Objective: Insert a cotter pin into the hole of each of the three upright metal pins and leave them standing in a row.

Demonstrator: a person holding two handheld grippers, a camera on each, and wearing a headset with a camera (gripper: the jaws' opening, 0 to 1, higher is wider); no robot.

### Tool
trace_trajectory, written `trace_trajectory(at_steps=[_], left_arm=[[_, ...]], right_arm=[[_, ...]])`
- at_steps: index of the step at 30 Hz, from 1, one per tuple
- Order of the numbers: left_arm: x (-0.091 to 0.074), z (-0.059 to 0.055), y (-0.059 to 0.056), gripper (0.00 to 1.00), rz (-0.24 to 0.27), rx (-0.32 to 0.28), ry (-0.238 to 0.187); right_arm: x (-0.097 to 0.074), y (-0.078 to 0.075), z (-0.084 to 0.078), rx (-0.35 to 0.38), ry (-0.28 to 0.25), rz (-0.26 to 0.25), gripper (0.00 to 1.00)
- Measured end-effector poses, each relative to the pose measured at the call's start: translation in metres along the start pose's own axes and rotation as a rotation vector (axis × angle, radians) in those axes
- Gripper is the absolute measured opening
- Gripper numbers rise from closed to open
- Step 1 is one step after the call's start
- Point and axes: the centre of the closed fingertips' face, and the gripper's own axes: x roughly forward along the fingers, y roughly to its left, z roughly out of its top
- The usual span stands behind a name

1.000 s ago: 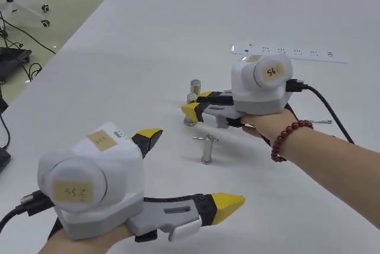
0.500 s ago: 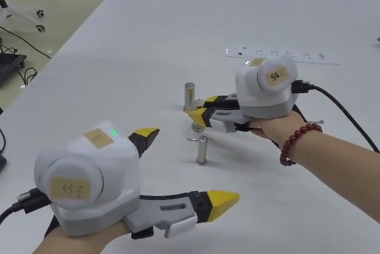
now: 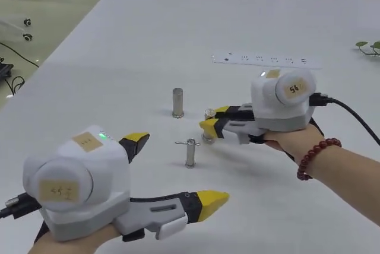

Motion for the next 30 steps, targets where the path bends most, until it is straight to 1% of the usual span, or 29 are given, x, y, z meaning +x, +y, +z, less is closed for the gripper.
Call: trace_trajectory(at_steps=[7,9,13,19,23,30], left_arm=[[-0.002,0.003,-0.003,0.96,-0.004,0.007,-0.003],[-0.002,0.002,-0.005,0.96,-0.006,0.007,-0.002],[-0.003,0.002,-0.007,0.96,-0.009,0.010,0.001],[-0.004,0.004,-0.011,0.95,-0.011,0.012,-0.005],[-0.006,0.005,-0.014,0.94,-0.012,0.009,-0.010],[-0.009,0.006,-0.017,0.92,-0.016,0.022,-0.011]], right_arm=[[-0.018,0.010,-0.007,-0.005,-0.004,-0.002,0.13],[-0.022,0.012,-0.011,0.002,-0.004,0.001,0.13],[-0.028,0.017,-0.017,-0.009,0.004,-0.002,0.13],[-0.038,0.026,-0.021,0.008,-0.011,-0.003,0.13],[-0.040,0.035,-0.025,0.003,-0.009,0.004,0.13],[-0.043,0.050,-0.035,-0.005,0.003,0.019,0.13]])
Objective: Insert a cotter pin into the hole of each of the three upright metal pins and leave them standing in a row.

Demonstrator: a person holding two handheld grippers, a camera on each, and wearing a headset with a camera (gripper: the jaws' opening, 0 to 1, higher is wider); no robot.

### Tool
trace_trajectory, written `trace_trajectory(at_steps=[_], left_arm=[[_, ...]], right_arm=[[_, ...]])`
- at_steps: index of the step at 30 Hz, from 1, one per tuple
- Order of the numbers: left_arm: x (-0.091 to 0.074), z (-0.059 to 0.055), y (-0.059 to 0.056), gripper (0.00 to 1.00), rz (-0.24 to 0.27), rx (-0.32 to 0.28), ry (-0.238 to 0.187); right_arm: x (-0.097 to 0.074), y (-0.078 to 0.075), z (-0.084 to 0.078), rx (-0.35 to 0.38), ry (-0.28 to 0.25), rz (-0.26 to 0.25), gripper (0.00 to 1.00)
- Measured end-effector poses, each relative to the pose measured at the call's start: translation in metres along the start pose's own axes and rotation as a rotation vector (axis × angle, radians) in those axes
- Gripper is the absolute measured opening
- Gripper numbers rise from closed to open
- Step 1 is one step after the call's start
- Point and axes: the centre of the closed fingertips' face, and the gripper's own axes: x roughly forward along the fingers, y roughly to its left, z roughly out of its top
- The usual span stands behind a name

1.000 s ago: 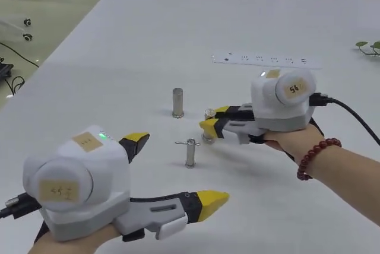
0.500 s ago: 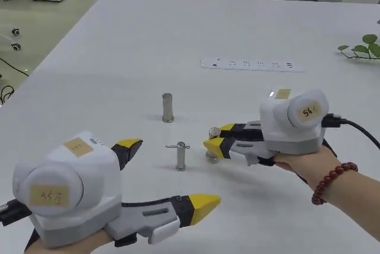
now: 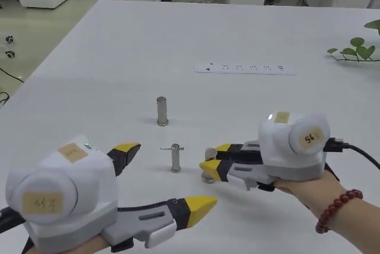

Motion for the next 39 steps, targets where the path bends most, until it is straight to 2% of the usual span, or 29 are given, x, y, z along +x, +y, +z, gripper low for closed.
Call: trace_trajectory(at_steps=[13,17,26,29,39], left_arm=[[-0.005,0.002,-0.003,0.89,-0.002,0.038,0.004],[-0.007,0.002,-0.004,0.88,-0.007,0.044,0.001],[-0.010,0.000,-0.006,0.88,-0.007,0.045,0.008],[-0.011,0.000,-0.006,0.88,-0.006,0.048,0.009],[-0.012,0.003,-0.008,0.88,-0.005,0.042,0.007]], right_arm=[[-0.002,0.009,-0.004,0.012,-0.010,-0.002,0.14],[-0.004,0.011,-0.004,0.061,-0.020,-0.001,0.15],[-0.004,0.013,-0.003,0.109,-0.030,-0.020,0.16],[-0.006,0.014,0.004,0.150,-0.057,-0.018,0.19],[-0.019,0.013,0.018,0.141,-0.077,-0.010,0.29]])
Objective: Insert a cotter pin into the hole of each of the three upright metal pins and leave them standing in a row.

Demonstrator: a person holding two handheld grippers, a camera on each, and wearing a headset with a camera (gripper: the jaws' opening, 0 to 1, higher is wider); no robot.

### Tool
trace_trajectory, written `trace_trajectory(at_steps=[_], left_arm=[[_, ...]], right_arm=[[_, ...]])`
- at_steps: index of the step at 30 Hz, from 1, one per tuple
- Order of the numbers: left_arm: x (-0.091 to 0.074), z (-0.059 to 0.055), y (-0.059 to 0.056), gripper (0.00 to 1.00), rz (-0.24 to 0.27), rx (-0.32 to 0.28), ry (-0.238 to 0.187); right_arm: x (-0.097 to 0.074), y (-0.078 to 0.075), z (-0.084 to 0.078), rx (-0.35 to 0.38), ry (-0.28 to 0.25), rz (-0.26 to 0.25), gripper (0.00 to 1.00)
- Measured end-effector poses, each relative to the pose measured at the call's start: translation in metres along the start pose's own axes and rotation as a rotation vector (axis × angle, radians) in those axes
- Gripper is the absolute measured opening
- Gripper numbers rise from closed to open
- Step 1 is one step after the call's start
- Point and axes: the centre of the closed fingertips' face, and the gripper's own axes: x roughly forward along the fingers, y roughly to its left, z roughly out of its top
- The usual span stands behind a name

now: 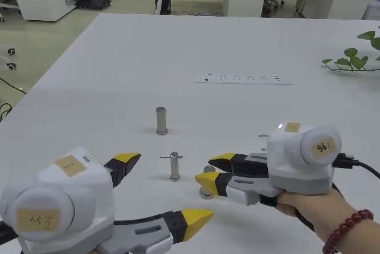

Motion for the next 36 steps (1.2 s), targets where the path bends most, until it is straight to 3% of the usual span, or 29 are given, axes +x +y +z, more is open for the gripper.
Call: trace_trajectory(at_steps=[14,20,28,36], left_arm=[[-0.003,0.002,-0.004,0.88,0.001,-0.001,-0.001],[-0.003,0.002,-0.004,0.88,0.004,-0.015,0.004],[-0.002,0.001,-0.005,0.89,0.006,-0.005,0.008],[-0.001,-0.001,-0.007,0.89,-0.001,0.010,0.025]], right_arm=[[-0.029,-0.025,0.001,0.001,0.034,-0.021,0.36],[-0.043,-0.050,-0.006,-0.005,0.077,-0.058,0.38],[-0.063,-0.090,-0.020,-0.031,0.183,-0.113,0.39],[-0.075,-0.116,-0.029,-0.053,0.260,-0.146,0.38]])
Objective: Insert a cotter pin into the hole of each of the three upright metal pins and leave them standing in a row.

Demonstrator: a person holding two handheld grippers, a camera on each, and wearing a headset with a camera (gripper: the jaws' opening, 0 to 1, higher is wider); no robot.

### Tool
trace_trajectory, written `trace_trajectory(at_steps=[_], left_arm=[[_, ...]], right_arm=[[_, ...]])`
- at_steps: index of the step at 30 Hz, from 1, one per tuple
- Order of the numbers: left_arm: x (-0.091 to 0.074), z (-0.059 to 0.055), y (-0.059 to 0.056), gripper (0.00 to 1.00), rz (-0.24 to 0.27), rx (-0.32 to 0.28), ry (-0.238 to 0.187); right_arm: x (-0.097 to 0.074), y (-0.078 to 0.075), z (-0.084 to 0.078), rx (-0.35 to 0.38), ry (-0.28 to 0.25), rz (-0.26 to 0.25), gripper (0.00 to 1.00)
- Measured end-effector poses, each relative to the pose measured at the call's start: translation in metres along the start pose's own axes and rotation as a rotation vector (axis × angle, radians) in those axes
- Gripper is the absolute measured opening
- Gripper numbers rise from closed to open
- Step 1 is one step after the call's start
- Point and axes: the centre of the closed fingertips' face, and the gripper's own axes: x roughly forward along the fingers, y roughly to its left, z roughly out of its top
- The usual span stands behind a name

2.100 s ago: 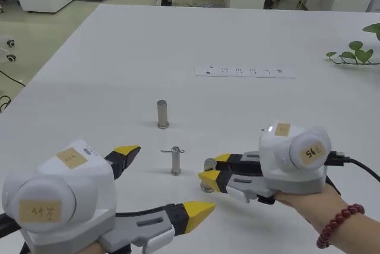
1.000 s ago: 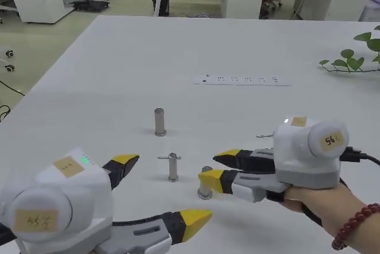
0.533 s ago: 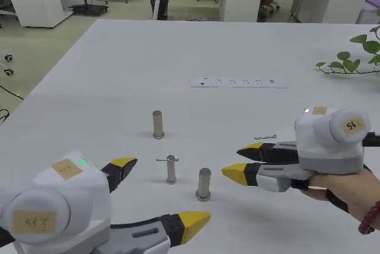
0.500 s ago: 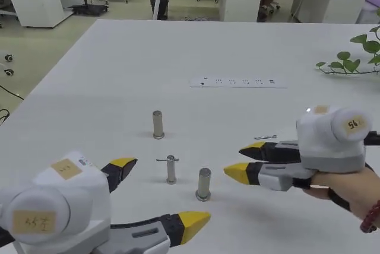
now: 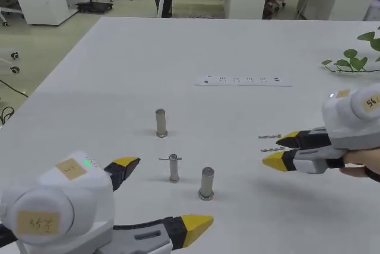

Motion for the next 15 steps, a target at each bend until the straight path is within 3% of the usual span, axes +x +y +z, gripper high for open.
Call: trace_trajectory(at_steps=[2,6,15], left_arm=[[0.000,0.000,0.000,0.89,0.000,-0.002,0.000],[0.000,0.000,0.000,0.89,-0.001,0.002,0.001],[-0.001,-0.002,0.003,0.86,0.004,0.013,0.014]], right_arm=[[0.000,-0.007,-0.004,-0.003,0.025,-0.004,0.38],[-0.001,-0.022,-0.012,-0.107,0.105,-0.030,0.35],[0.007,-0.039,-0.022,-0.191,0.189,-0.021,0.29]])
